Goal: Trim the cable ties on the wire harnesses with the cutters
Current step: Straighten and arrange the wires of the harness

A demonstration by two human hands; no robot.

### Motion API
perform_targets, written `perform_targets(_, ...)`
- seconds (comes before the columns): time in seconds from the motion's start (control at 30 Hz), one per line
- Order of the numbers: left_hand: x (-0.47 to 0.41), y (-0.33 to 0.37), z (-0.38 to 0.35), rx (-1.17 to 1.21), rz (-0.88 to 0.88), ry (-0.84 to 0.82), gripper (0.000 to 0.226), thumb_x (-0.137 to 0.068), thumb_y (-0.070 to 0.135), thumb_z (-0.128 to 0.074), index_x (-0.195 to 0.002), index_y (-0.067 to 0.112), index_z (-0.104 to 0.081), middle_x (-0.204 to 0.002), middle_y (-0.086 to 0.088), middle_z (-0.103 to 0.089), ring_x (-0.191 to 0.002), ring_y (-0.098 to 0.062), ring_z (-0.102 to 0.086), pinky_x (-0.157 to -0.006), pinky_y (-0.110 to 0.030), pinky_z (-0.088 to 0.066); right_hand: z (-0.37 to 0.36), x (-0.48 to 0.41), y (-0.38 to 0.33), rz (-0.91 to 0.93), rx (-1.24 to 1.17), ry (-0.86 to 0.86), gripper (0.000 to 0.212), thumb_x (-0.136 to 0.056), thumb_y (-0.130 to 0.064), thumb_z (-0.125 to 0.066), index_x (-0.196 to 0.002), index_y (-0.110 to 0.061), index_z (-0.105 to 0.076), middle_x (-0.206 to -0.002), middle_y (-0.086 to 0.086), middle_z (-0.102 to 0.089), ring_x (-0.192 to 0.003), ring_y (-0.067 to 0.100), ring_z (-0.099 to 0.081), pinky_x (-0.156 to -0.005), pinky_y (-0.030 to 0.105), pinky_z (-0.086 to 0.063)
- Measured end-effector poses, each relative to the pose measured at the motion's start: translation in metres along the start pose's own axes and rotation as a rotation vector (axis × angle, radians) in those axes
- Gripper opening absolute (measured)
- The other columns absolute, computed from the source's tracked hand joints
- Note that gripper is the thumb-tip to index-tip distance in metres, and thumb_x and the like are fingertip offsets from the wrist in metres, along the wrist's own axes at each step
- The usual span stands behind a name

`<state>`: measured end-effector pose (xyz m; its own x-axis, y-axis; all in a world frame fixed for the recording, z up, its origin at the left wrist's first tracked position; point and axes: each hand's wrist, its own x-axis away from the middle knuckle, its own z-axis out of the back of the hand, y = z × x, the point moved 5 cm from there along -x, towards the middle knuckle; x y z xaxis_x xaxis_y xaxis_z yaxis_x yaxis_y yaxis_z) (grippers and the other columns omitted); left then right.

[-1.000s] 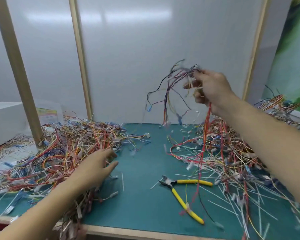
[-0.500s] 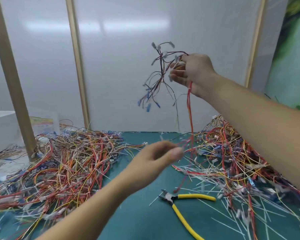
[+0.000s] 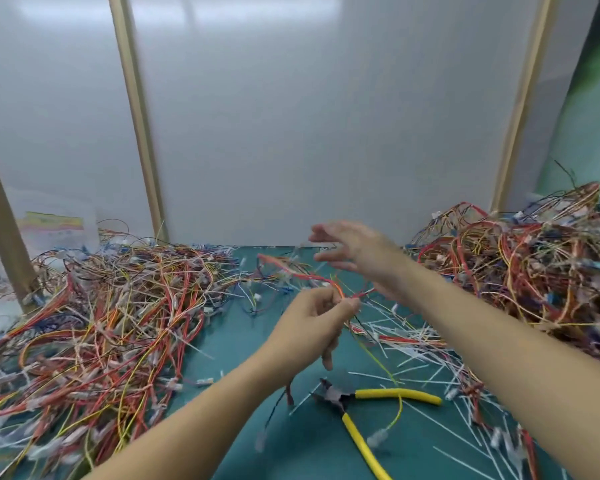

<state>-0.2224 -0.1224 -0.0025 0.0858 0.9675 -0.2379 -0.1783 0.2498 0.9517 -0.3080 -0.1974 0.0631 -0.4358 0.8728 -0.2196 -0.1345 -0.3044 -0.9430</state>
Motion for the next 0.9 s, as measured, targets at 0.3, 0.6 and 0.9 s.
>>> perform_targets(0.3,-0.002,-0.023,0.022,0.269,-0.079,-0.044,0.026,-0.096,0.026,-0.056,-0.08,0.007,-0.057,-0.069,-0.009,-0.059,-0.065,-0.025,-0.056,-0.065,-0.028,-0.051,0.009,0.06,0.045,0.17,0.457,0.07,0.019,-0.1,-0.025,-0.056,-0.091,-0.024,-0.073,-0.08,0.003,-0.072,-0.077,0.021,-0.065,-0.076,0.043,-0.052)
perform_targets(0.6,0.003,-0.027,0.01,0.289,-0.104,-0.096,0.034,-0.094,0.025,-0.045,-0.101,-0.006,-0.058,-0.078,-0.011,-0.064,-0.077,-0.027,-0.061,-0.082,-0.04,-0.045,0.013,0.081,0.054,0.22,0.362,0.075,0.015,-0.091,-0.009,-0.067,-0.088,-0.024,-0.07,-0.076,0.001,-0.065,-0.074,0.017,-0.06,-0.07,0.033,-0.049)
perform_targets(0.9,0.005,-0.026,0.009,0.189,-0.122,-0.049,0.022,-0.088,0.02,-0.052,-0.084,0.003,-0.065,-0.07,-0.006,-0.061,-0.068,-0.021,-0.061,-0.069,-0.024,-0.049,0.009,0.089,0.039,0.436,0.486,0.175,0.02,-0.094,-0.024,-0.054,-0.089,-0.021,-0.072,-0.09,-0.011,-0.066,-0.095,0.012,-0.062,-0.084,0.035,-0.047)
